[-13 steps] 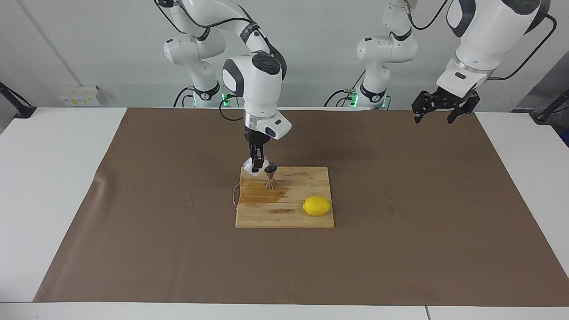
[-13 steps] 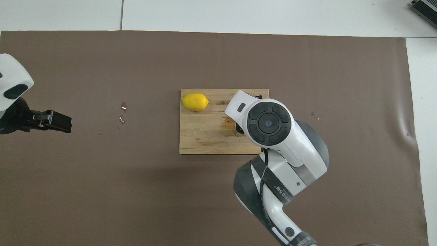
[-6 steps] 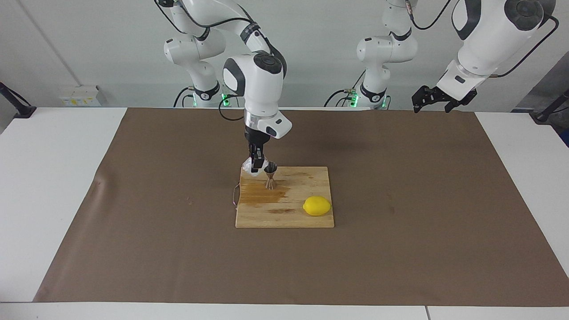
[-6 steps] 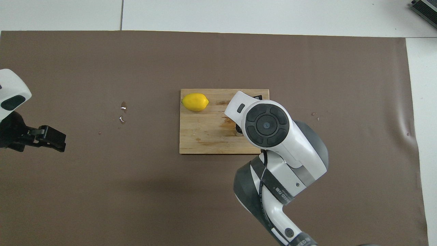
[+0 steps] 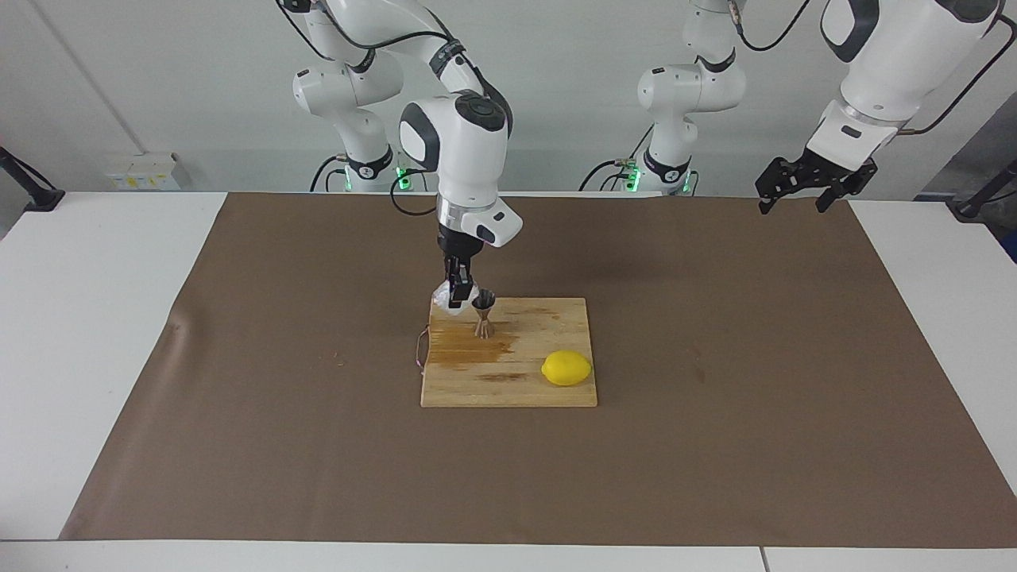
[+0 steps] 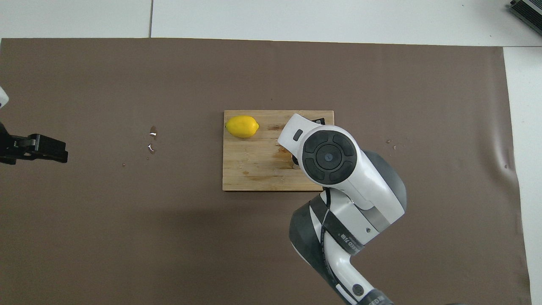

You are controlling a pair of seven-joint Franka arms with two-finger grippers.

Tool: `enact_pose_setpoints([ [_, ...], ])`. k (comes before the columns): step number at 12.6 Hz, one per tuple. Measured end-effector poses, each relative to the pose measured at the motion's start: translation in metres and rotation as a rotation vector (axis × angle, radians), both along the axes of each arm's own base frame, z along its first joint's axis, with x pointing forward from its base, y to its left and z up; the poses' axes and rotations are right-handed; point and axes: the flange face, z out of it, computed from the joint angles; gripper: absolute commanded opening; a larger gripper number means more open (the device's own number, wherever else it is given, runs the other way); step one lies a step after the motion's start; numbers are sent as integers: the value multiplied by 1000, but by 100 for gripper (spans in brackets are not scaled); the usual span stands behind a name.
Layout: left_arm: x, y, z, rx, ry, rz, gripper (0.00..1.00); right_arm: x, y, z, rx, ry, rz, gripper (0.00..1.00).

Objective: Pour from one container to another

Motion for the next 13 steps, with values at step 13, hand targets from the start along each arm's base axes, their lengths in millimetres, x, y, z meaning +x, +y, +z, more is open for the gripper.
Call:
enact_pose_setpoints([
  [13,7,0,6,-3,-65,0,100,-6,8,-2,-4,4,18,31],
])
